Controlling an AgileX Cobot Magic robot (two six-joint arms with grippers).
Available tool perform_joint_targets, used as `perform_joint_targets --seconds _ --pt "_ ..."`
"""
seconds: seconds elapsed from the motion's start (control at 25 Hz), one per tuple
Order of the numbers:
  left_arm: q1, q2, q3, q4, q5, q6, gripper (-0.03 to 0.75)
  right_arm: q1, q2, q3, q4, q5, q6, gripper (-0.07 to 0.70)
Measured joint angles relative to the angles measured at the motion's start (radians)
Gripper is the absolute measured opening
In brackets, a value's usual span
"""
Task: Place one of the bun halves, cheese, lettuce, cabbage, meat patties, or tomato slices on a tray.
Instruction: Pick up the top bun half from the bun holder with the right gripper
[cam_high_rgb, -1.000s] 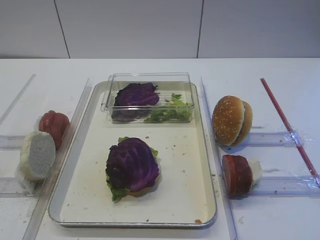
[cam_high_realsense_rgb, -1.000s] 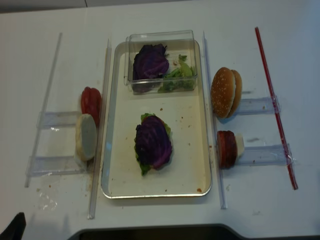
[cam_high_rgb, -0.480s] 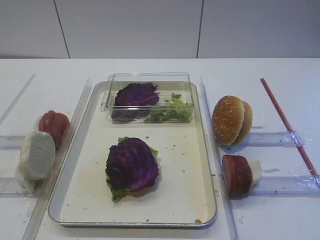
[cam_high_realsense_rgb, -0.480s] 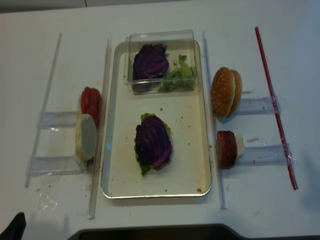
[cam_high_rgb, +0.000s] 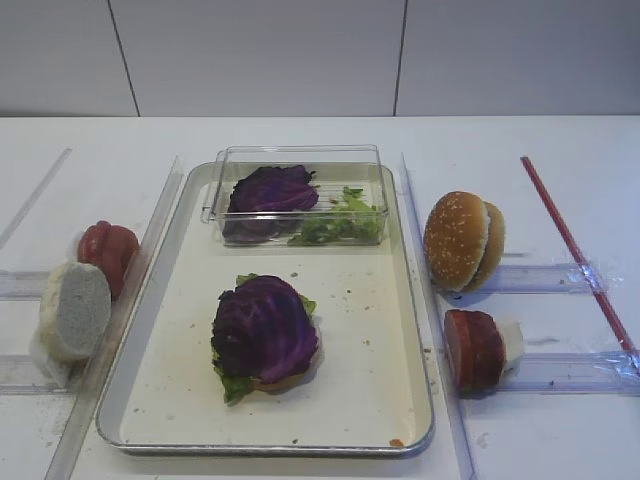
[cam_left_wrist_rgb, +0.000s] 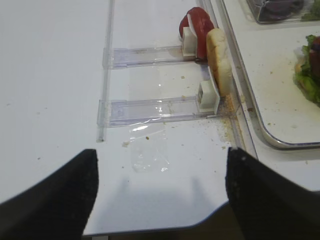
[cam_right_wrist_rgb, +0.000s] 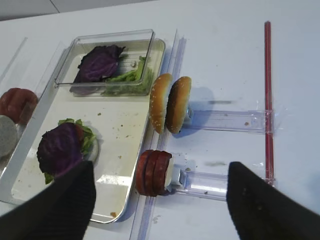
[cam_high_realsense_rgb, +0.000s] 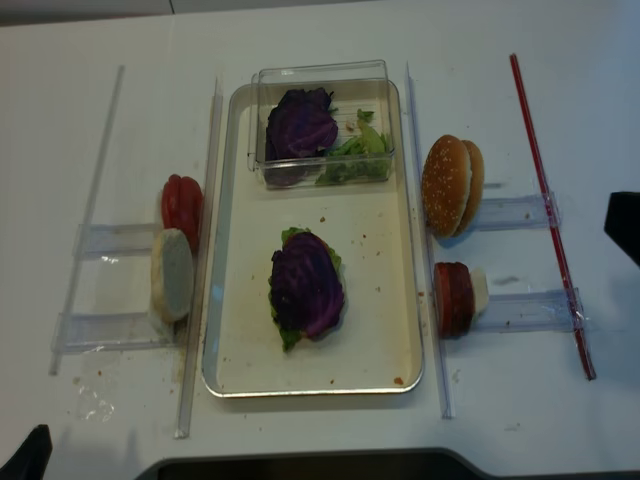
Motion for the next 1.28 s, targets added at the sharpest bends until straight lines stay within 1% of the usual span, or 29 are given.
perform_joint_targets --seconds 0.4,0.76,0.92,1.28 --pt "0.000 0.000 0.000 0.000 0.000 0.000 0.489 0.000 0.189 -0.173 0.004 0.115 -0.027 0.556" --pt "0.000 0.000 0.000 0.000 0.000 0.000 0.489 0.000 0.351 -0.269 0.004 0.222 -0.029 0.556" --pt "0.000 0.000 0.000 0.000 0.000 0.000 0.489 0.000 0.421 -0.301 0.010 0.229 -0.032 0.556" --pt "0.000 0.000 0.000 0.000 0.000 0.000 0.489 0.000 0.554 -0.328 0.104 0.228 -0.085 0.556"
